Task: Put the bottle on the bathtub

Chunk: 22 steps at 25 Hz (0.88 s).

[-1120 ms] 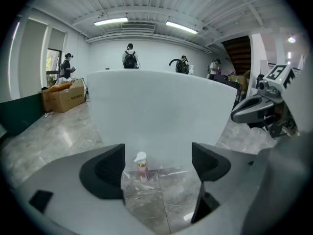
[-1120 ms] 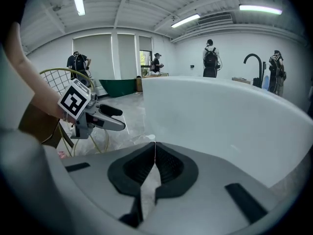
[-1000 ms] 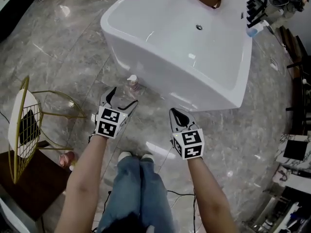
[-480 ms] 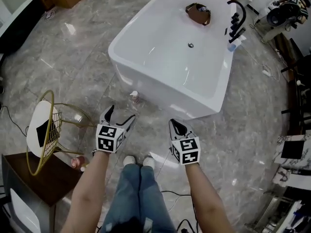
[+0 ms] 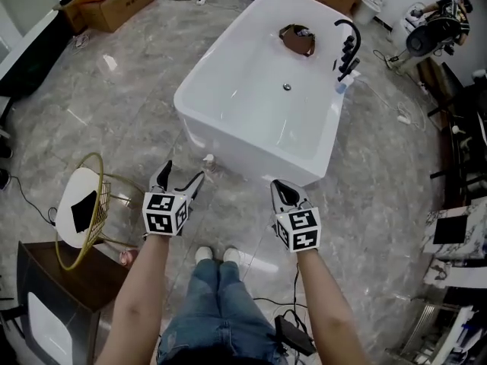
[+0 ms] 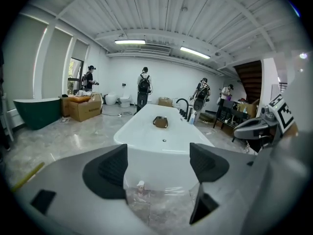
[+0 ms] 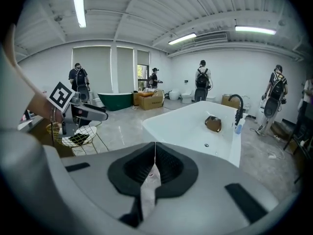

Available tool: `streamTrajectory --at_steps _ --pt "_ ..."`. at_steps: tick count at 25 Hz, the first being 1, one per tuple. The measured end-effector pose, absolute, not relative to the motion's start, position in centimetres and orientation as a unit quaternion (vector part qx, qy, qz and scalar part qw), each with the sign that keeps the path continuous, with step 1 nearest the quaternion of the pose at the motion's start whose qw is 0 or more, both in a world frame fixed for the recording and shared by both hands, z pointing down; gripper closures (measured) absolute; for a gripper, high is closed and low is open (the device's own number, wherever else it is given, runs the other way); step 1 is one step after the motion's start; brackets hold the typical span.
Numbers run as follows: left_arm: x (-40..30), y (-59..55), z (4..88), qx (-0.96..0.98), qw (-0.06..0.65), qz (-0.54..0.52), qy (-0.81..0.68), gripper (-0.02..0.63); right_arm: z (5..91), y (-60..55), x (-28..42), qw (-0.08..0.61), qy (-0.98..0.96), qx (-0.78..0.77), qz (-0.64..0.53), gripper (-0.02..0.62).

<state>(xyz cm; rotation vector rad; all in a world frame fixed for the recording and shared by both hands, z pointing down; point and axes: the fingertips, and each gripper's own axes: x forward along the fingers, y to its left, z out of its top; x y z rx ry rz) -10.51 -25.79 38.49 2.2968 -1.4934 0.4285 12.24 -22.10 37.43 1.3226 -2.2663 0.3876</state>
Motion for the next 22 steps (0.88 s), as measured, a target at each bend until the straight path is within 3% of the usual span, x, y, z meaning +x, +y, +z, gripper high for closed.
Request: streamTrajectory --at_steps 13,18,20,22 --pt "-10.1 -25.2 24.1 0.846 0.094 0.096 -0.517 0.291 22.2 -21.9 11.4 0.192 -0.847 0.495 0.028 0.578" --pt "-10.3 -25.5 19.0 0.841 0.054 0.075 -0.532 0.453 17.3 -22.2 11.4 0.168 -0.852 0.495 -0.014 0.578" --pt "-10.9 -25.6 17.1 0.834 0.027 0.064 -0.548 0.573 15.7 -22.3 11.8 0.15 -0.85 0.504 -0.02 0.578" --pt "-11.5 -25.6 15.0 0.829 0.004 0.045 -0.557 0.595 14.2 -22.3 12.2 0.13 -0.848 0.514 -0.024 0.58"
